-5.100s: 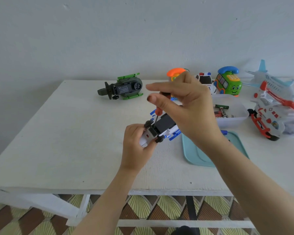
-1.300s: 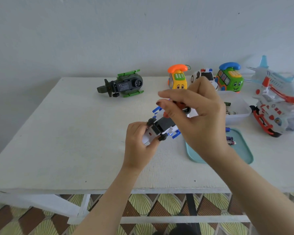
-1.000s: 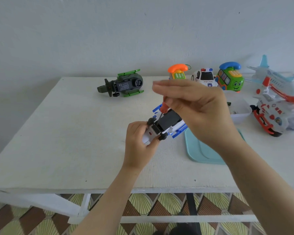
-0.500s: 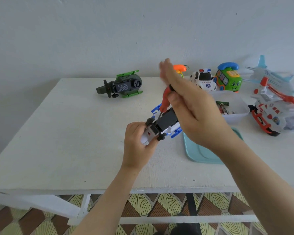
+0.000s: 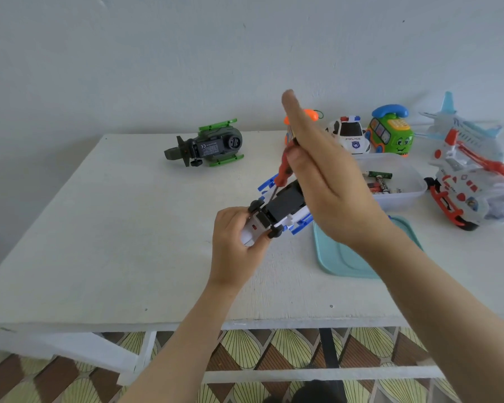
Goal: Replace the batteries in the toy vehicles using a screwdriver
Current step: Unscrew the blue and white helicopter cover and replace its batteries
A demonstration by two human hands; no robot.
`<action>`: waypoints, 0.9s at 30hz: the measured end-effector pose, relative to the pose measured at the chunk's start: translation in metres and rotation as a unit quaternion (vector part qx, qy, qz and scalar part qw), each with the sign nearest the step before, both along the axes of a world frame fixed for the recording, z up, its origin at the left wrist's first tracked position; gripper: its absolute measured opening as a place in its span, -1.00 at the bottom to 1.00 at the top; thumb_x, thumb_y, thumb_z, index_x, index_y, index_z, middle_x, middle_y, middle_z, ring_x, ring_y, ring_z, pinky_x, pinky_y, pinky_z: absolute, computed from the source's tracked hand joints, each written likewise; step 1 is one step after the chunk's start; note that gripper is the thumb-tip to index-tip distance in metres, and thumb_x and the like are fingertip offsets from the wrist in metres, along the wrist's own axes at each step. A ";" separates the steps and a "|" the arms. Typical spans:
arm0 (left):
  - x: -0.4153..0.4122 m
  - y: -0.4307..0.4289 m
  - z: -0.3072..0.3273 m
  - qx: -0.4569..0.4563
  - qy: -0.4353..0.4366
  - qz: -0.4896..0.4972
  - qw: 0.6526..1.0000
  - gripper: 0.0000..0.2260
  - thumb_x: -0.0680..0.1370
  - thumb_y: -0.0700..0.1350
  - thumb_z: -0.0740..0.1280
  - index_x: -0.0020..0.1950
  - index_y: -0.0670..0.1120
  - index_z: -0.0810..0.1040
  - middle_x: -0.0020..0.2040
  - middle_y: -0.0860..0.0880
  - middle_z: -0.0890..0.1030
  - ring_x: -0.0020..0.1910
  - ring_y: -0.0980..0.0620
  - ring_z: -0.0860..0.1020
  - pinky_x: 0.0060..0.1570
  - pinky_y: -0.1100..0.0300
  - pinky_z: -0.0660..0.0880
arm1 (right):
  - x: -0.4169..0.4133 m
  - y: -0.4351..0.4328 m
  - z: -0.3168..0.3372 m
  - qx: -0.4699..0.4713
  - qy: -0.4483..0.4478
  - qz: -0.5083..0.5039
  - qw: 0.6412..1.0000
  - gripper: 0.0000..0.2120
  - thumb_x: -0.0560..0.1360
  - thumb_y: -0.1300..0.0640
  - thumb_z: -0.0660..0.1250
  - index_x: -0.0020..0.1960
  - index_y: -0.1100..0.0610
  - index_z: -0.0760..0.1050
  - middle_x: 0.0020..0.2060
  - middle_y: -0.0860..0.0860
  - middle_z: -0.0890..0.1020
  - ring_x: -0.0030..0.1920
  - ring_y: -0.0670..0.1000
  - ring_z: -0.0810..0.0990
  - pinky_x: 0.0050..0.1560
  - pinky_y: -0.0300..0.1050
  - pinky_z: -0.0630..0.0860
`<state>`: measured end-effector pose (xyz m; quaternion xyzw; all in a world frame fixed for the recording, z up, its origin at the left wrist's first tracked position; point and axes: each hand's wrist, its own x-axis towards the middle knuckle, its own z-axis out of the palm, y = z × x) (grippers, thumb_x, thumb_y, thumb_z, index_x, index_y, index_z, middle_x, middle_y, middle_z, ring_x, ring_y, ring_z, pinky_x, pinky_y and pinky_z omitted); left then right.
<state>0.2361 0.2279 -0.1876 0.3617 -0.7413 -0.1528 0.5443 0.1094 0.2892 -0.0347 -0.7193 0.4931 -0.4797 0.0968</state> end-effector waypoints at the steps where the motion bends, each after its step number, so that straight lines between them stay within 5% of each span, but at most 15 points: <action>1: 0.000 0.000 0.000 -0.003 0.000 -0.001 1.000 -0.71 0.43 0.03 0.41 -0.06 -0.20 0.58 -0.08 0.09 0.49 -0.03 0.13 0.40 0.00 0.48 0.34 | -0.001 0.001 0.003 0.024 -0.054 0.041 0.997 -0.53 0.60 0.21 0.06 0.50 0.22 0.19 0.03 0.29 0.57 -0.02 0.11 0.57 0.12 -0.16 0.48; 4: 0.000 0.000 0.000 -0.009 0.000 -0.004 1.000 -0.71 0.44 0.02 0.41 -0.07 -0.21 0.57 -0.09 0.09 0.48 -0.04 0.10 0.41 0.00 0.46 0.35 | -0.001 0.002 0.000 0.030 -0.178 0.072 0.981 -0.59 0.51 0.28 0.30 0.35 0.12 0.41 -0.04 0.02 0.65 -0.21 -0.12 0.59 -0.07 -0.16 0.57; 6: -0.001 -0.001 0.000 -0.007 -0.003 0.000 1.000 -0.72 0.43 0.02 0.42 -0.09 -0.21 0.57 -0.10 0.09 0.48 -0.05 0.08 0.42 -0.01 0.46 0.36 | -0.002 0.000 -0.008 -0.055 -0.115 -0.014 0.992 -0.74 0.48 0.18 0.41 0.16 0.20 0.59 -0.19 0.01 0.58 -0.26 -0.02 0.61 -0.15 -0.07 0.60; 8: -0.001 -0.002 -0.001 -0.001 -0.004 0.003 1.000 -0.72 0.43 0.01 0.43 -0.08 -0.20 0.57 -0.10 0.09 0.48 -0.06 0.08 0.42 -0.01 0.46 0.35 | 0.000 -0.002 -0.012 -0.119 -0.011 -0.087 0.989 -0.68 0.53 -0.01 0.33 0.05 0.26 0.60 -0.23 0.03 0.45 -0.30 0.09 0.57 -0.25 0.03 0.56; 10: 0.000 -0.003 -0.001 0.004 -0.005 0.004 1.000 -0.72 0.42 0.00 0.44 -0.06 -0.20 0.58 -0.09 0.09 0.49 -0.05 0.10 0.41 -0.01 0.47 0.35 | 0.002 -0.004 -0.014 -0.117 0.049 -0.104 0.986 -0.51 0.60 -0.10 0.13 0.17 0.31 0.52 -0.13 0.07 0.44 -0.19 0.13 0.58 -0.15 0.07 0.55; 13: 0.000 -0.002 -0.001 0.007 -0.006 0.004 1.000 -0.71 0.43 0.01 0.44 -0.06 -0.21 0.58 -0.10 0.08 0.50 -0.05 0.09 0.42 0.00 0.47 0.34 | 0.002 -0.005 -0.010 -0.070 0.042 -0.055 0.995 -0.53 0.64 0.08 -0.01 0.43 0.34 0.28 0.05 0.18 0.50 0.12 0.11 0.51 0.21 0.01 0.43; 19: -0.001 0.000 0.001 -0.007 -0.010 0.000 1.000 -0.70 0.44 0.03 0.43 -0.09 -0.22 0.57 -0.11 0.07 0.49 -0.05 0.13 0.39 0.00 0.47 0.33 | 0.004 -0.004 -0.002 -0.009 -0.162 0.071 0.984 -0.63 0.53 0.31 0.27 0.33 0.16 0.43 -0.05 0.00 0.65 -0.24 0.04 0.60 -0.07 -0.01 0.61; 24: -0.001 0.000 -0.001 0.006 -0.016 0.001 1.000 -0.69 0.43 0.03 0.42 -0.03 -0.21 0.59 -0.09 0.04 0.53 -0.03 0.08 0.42 0.00 0.44 0.35 | 0.007 -0.012 -0.011 -0.164 -0.021 -0.101 0.981 -0.82 0.46 0.13 0.43 -0.01 0.22 0.66 -0.28 0.10 0.50 -0.31 -0.02 0.51 -0.22 -0.26 0.49; 27: -0.001 0.001 0.000 0.012 -0.006 -0.002 1.000 -0.68 0.43 0.04 0.42 -0.01 -0.20 0.60 -0.06 0.08 0.51 -0.02 0.07 0.43 -0.01 0.39 0.39 | 0.006 -0.011 -0.014 -0.158 -0.004 -0.080 0.984 -0.73 0.57 0.14 0.24 0.13 0.28 0.59 -0.05 0.11 0.55 -0.16 -0.10 0.48 -0.06 -0.28 0.46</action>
